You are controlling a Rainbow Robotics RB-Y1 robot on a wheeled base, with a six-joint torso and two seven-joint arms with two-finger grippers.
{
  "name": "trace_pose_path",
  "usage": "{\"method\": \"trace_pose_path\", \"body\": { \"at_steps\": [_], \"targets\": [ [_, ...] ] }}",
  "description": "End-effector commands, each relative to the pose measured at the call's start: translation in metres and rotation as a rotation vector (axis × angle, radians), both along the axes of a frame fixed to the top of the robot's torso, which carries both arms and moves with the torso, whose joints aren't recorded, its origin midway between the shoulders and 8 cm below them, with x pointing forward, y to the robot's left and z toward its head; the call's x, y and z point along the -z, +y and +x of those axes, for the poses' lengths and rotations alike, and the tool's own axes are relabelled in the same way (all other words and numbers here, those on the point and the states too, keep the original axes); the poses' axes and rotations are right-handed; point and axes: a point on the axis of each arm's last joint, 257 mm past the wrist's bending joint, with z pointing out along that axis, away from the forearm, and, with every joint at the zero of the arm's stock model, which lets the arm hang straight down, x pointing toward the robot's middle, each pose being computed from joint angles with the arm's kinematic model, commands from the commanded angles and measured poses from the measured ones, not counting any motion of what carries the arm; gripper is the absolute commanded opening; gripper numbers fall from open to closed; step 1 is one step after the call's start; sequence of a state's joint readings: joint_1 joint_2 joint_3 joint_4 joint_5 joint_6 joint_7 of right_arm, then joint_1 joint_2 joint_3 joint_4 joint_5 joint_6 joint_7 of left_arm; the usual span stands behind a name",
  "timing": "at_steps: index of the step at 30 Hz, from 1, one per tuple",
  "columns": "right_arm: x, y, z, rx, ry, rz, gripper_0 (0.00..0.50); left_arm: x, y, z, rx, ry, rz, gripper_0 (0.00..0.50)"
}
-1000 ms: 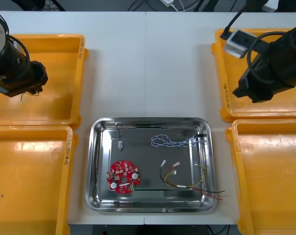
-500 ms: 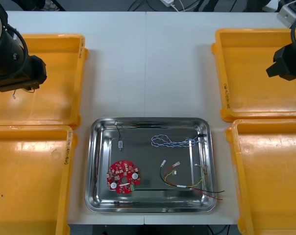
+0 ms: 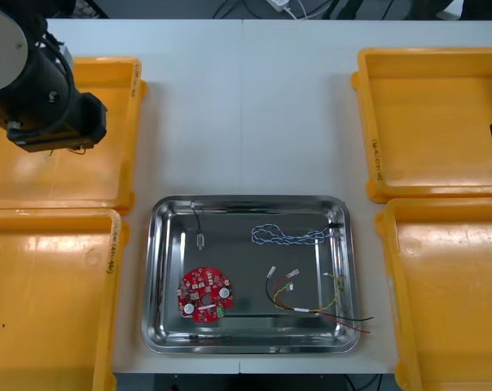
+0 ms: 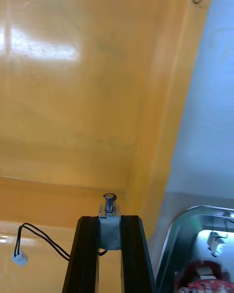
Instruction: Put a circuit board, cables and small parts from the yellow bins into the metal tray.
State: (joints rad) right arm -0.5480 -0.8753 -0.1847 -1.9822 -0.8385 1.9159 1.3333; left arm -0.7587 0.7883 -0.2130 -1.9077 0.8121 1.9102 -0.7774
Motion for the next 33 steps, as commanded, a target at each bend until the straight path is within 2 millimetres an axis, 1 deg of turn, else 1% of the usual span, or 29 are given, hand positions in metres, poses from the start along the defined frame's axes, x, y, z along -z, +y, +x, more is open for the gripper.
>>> {"method": "trace_pose_path", "body": {
  "at_steps": [1,2,4,5,7,8,9,13,16,19,23,25,31,33],
  "targets": [
    [0.003,-0.027,-0.014,0.127,0.014,0.03,0.5,-0.02,-0.062,0.001,-0.018,-0.045,-0.09,0.0],
    [0.005,-0.028,-0.014,0.132,0.017,0.031,0.5,-0.019,-0.067,0.0,-0.014,-0.043,-0.094,0.0],
    [0.012,-0.031,-0.018,0.142,0.03,0.029,0.5,-0.016,-0.087,-0.003,0.004,-0.035,-0.107,0.0],
    [0.013,-0.032,-0.019,0.143,0.032,0.027,0.5,-0.016,-0.09,-0.003,0.005,-0.037,-0.109,0.0],
    [0.019,-0.035,-0.023,0.153,0.044,0.028,0.5,-0.013,-0.107,-0.005,0.029,-0.03,-0.111,0.0],
    [0.022,-0.036,-0.025,0.156,0.05,0.027,0.5,-0.012,-0.111,-0.006,0.036,-0.03,-0.108,0.0],
    [0.025,-0.037,-0.027,0.162,0.056,0.031,0.5,-0.01,-0.119,-0.007,0.046,-0.027,-0.108,0.0],
    [0.026,-0.038,-0.028,0.173,0.058,0.035,0.5,-0.002,-0.142,-0.013,0.078,-0.011,-0.106,0.0],
    [0.026,-0.036,-0.028,0.178,0.058,0.049,0.5,0.006,-0.165,-0.018,0.113,-0.005,-0.113,0.0],
    [0.025,-0.034,-0.028,0.177,0.057,0.059,0.5,0.014,-0.182,-0.024,0.141,0.005,-0.122,0.0],
    [0.019,-0.034,-0.028,0.181,0.046,0.075,0.5,0.023,-0.2,-0.029,0.165,0.016,-0.142,0.0],
    [0.013,-0.035,-0.028,0.179,0.038,0.083,0.5,0.031,-0.21,-0.031,0.174,0.026,-0.15,0.0],
    [0.01,-0.034,-0.029,0.175,0.035,0.093,0.5,0.056,-0.23,-0.033,0.189,0.064,-0.166,0.0],
    [0.01,-0.034,-0.029,0.176,0.035,0.094,0.5,0.062,-0.233,-0.034,0.19,0.072,-0.168,0.0]
  ]
}}
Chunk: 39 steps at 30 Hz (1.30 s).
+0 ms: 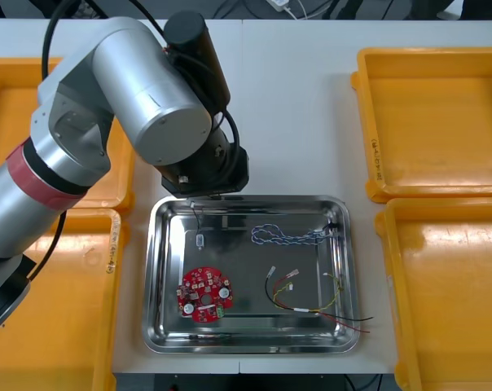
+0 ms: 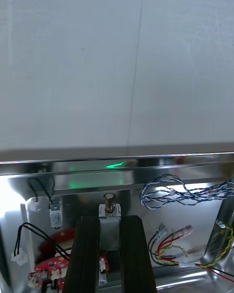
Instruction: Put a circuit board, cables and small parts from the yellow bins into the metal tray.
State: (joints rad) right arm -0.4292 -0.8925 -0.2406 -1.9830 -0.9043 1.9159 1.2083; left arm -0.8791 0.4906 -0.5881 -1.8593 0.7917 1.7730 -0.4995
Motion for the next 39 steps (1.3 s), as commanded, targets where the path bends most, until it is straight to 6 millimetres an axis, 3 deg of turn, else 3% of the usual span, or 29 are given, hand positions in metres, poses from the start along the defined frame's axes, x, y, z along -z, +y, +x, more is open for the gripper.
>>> {"method": "trace_pose_path", "body": {
  "at_steps": [1,15,35,39],
  "targets": [
    [-0.023,-0.015,-0.002,0.043,-0.045,-0.021,0.5,-0.004,-0.033,0.001,0.014,-0.018,-0.035,0.0],
    [-0.025,-0.016,-0.001,0.07,-0.051,-0.006,0.5,0.041,-0.041,-0.019,0.049,0.048,0.001,0.0],
    [-0.025,-0.014,-0.001,0.085,-0.053,0.012,0.5,0.092,-0.014,-0.031,0.041,0.077,0.065,0.0],
    [-0.025,-0.014,-0.002,0.085,-0.049,0.012,0.5,0.094,-0.012,-0.031,0.038,0.077,0.064,0.0]
  ]
}}
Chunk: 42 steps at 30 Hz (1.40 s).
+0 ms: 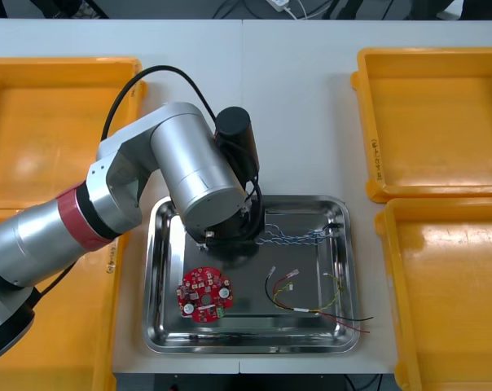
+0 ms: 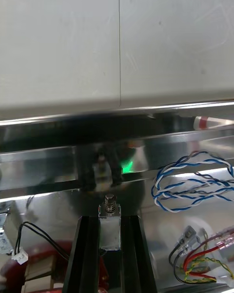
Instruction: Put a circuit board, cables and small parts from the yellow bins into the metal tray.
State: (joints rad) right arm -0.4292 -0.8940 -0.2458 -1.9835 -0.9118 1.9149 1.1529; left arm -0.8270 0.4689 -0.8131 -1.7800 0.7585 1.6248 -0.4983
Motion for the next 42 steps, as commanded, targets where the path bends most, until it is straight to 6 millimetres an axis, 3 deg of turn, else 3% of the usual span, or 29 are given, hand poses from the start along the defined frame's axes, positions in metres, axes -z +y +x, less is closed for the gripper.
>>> {"method": "trace_pose_path", "body": {
  "at_steps": [1,23,26,27,28,42],
  "targets": [
    [-0.023,-0.015,-0.002,0.039,-0.043,-0.02,0.5,0.007,0.008,0.0,-0.043,-0.001,-0.001,0.0],
    [-0.023,-0.015,-0.002,0.039,-0.043,-0.02,0.5,0.014,0.024,0.001,-0.048,0.004,0.025,0.005],
    [-0.023,-0.015,-0.002,0.039,-0.043,-0.02,0.5,0.013,0.025,0.001,-0.05,0.004,0.025,0.361],
    [-0.023,-0.015,-0.002,0.039,-0.043,-0.02,0.5,0.013,0.025,0.001,-0.05,0.005,0.025,0.445],
    [-0.023,-0.015,-0.002,0.039,-0.043,-0.02,0.5,0.013,0.025,0.001,-0.05,0.004,0.025,0.493],
    [-0.023,-0.015,-0.002,0.039,-0.043,-0.02,0.5,0.011,0.025,0.003,-0.056,0.002,0.016,0.5]
  ]
}}
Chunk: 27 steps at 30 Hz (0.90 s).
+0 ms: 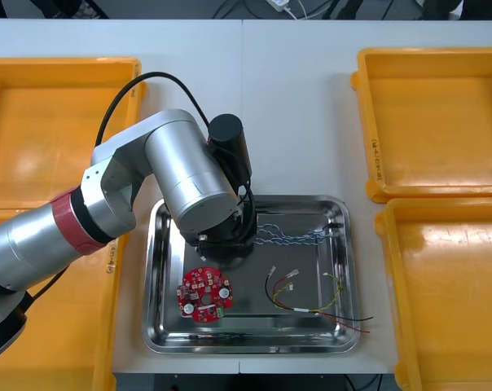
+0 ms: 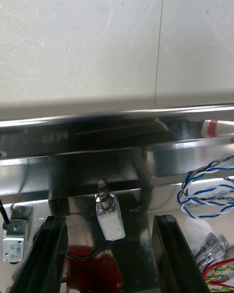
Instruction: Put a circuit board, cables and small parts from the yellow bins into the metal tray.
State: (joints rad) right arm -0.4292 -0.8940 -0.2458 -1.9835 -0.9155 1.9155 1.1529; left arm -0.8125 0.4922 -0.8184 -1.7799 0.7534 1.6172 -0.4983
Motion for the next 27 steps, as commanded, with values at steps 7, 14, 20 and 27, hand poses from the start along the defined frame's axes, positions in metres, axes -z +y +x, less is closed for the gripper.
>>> {"method": "trace_pose_path", "body": {
  "at_steps": [7,14,20,27],
  "targets": [
    [-0.023,-0.015,-0.002,0.042,-0.045,-0.022,0.5,-0.015,0.01,-0.001,-0.03,-0.014,-0.011,0.5],
    [-0.023,-0.015,-0.002,0.042,-0.045,-0.022,0.5,-0.04,0.006,-0.009,-0.012,-0.033,-0.03,0.5],
    [-0.023,-0.015,-0.002,0.042,-0.045,-0.022,0.5,-0.058,0.003,-0.009,-0.006,-0.061,-0.059,0.5],
    [-0.023,-0.015,-0.002,0.042,-0.045,-0.022,0.5,-0.088,0.021,-0.01,-0.006,-0.093,-0.043,0.5]
  ]
}}
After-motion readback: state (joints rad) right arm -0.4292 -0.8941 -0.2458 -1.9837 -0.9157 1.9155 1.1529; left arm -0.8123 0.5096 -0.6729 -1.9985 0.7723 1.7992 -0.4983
